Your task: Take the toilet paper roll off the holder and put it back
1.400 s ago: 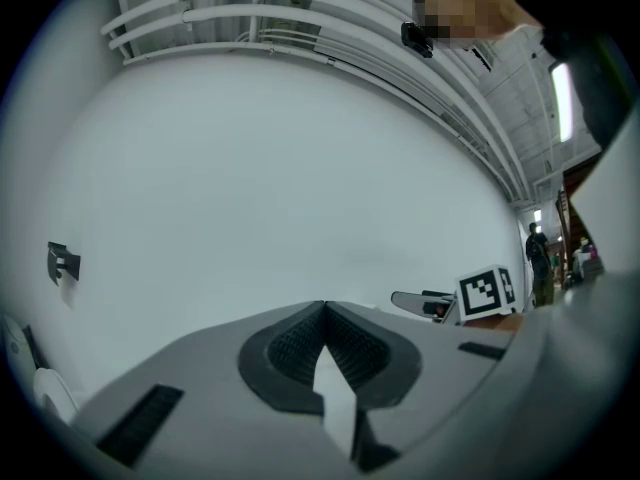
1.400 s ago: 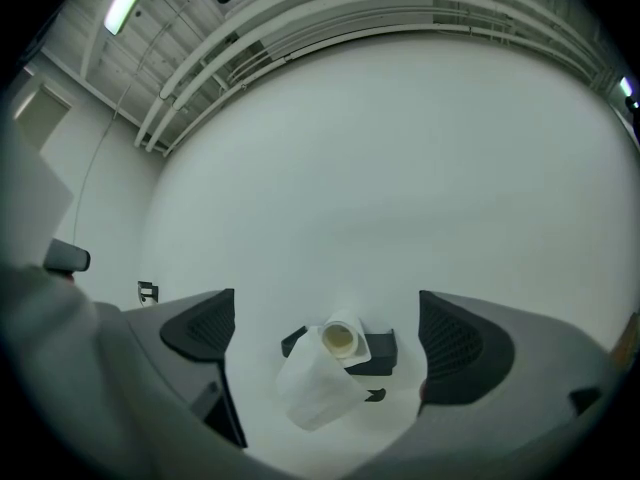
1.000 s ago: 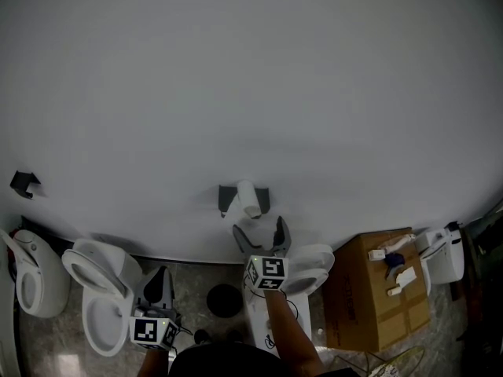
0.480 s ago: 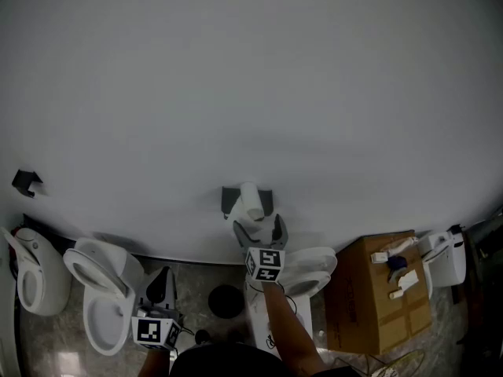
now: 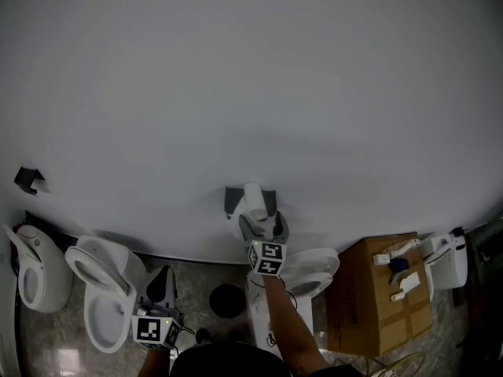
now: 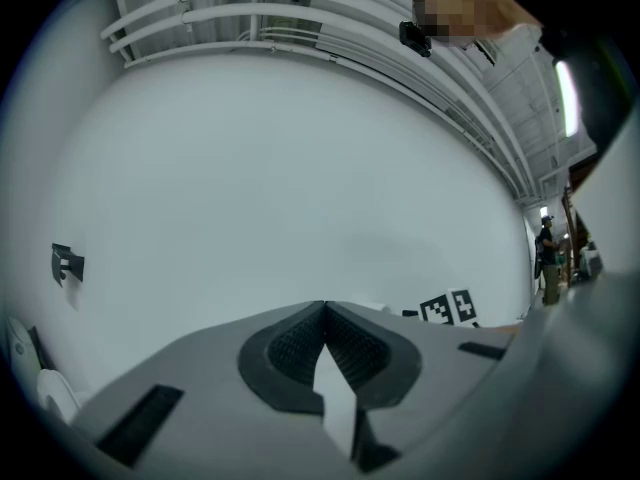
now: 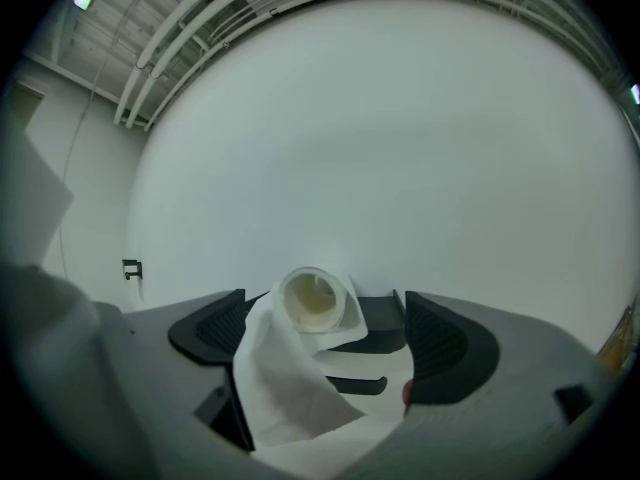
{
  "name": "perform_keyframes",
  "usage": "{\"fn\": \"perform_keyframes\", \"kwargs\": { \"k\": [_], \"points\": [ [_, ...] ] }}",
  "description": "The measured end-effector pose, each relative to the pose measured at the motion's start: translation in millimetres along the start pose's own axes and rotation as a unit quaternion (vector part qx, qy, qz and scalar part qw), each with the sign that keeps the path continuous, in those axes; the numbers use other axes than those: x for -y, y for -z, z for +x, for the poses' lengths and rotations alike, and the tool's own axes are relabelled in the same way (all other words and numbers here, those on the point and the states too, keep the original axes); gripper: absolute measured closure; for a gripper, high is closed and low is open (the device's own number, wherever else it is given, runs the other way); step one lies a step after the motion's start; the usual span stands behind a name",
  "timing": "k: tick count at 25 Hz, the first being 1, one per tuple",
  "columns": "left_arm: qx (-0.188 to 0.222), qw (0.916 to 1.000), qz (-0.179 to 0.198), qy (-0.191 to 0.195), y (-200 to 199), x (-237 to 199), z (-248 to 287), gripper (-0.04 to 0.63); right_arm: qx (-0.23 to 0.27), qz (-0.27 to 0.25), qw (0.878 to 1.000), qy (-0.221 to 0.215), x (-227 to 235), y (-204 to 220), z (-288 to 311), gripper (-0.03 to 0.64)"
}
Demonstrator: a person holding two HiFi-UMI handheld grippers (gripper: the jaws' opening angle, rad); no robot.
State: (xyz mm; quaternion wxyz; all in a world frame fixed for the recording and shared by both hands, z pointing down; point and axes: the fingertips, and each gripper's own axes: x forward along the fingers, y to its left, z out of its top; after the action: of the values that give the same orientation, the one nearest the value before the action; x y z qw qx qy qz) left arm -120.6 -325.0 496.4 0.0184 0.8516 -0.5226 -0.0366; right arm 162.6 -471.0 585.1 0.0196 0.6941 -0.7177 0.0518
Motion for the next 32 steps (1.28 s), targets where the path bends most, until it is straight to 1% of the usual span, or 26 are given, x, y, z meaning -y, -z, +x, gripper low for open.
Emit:
{"fn": "perform_keyframes", "kwargs": {
  "k": [5, 12, 18, 23, 26, 32],
  "points": [
    [-0.007, 0.9999, -0.005, -0.009, -13, 1, 2, 0.592, 0.002, -0.007, 1.0, -0.005, -3, -2, 5, 0.172],
    [-0.011, 0.9998, -0.007, -0.013, -10, -1, 2, 0.592, -0.005, -0.016, 1.0, -0.008, -4, 1, 9, 0.261],
    [-0.02, 0.9997, -0.013, -0.011, -5, -1, -2, 0.592, -0.003, -0.014, 1.0, -0.011, -8, -1, 10, 0.335],
    [-0.007, 0.9998, -0.005, -0.017, -2, -7, -2, 0.592, -0.008, -0.014, 1.0, -0.013, -8, 2, 12, 0.397],
    [-0.01, 0.9997, -0.012, -0.021, -10, -5, 0, 0.592, -0.009, -0.015, 1.0, -0.015, -8, 2, 13, 0.4],
    [-0.016, 0.9997, -0.01, -0.017, -6, -4, -3, 0.592, -0.008, -0.014, 1.0, -0.013, -8, 2, 12, 0.404]
  ]
}}
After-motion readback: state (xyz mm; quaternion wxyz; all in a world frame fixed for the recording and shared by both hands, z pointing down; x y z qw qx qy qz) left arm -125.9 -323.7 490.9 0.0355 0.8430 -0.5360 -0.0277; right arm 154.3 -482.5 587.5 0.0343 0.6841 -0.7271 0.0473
